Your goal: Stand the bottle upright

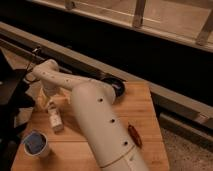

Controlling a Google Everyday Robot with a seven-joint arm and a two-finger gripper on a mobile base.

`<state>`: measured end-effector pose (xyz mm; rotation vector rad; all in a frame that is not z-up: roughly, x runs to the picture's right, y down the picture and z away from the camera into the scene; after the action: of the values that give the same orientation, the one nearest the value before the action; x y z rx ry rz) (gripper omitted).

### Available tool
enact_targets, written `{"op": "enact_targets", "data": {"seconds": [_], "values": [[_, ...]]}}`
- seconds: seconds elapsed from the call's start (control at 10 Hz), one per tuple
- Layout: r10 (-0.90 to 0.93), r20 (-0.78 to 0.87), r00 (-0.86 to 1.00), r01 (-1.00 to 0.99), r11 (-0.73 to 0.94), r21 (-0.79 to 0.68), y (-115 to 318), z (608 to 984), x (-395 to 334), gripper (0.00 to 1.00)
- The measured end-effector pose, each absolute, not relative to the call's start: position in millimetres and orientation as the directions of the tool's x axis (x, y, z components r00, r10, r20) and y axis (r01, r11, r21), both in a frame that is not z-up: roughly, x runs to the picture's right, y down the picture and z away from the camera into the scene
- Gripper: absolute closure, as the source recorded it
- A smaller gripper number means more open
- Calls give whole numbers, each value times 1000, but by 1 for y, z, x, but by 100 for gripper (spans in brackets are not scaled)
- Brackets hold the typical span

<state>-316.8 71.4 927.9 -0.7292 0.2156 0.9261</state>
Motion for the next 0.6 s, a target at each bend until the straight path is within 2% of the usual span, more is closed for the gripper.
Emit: {"op": "enact_targets", "data": {"seconds": [0.6], "values": [[660,-475,582,-801,366,-473,89,917,-310,20]]}}
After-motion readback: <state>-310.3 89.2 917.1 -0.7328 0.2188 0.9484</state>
